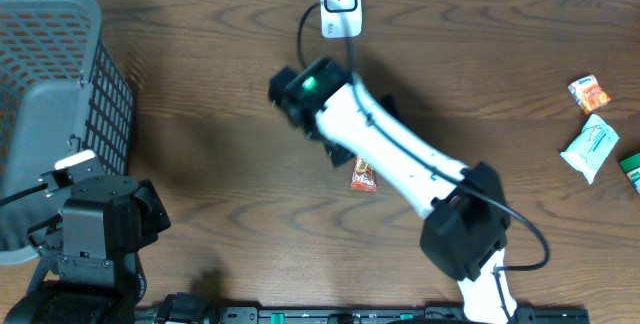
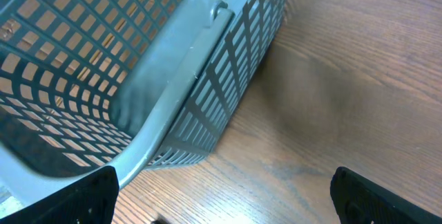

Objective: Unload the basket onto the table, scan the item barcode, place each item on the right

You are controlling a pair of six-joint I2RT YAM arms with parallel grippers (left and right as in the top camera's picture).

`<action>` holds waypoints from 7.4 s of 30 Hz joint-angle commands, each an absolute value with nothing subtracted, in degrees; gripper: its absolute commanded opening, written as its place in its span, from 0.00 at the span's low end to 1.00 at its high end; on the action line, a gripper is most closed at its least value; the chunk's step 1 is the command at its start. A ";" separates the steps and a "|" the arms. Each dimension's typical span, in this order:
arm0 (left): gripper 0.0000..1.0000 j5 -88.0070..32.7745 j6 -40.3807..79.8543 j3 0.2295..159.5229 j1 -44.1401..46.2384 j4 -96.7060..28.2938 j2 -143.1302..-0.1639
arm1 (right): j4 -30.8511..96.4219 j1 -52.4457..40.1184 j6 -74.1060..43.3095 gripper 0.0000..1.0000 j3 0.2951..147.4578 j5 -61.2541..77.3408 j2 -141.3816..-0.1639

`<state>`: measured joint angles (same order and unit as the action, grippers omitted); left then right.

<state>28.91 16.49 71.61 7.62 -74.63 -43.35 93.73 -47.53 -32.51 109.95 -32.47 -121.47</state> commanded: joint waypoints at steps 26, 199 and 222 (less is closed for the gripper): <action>0.98 29.63 16.21 71.68 7.75 -74.78 -43.40 | 50.52 -52.93 -19.66 0.47 70.59 -42.19 -122.06; 0.98 29.63 16.21 71.68 7.75 -74.78 -43.40 | 43.66 -20.18 37.91 0.45 104.55 -14.48 -138.10; 0.97 29.63 16.21 71.68 7.75 -74.78 -43.40 | 73.91 -15.94 21.63 0.01 115.02 53.80 -129.14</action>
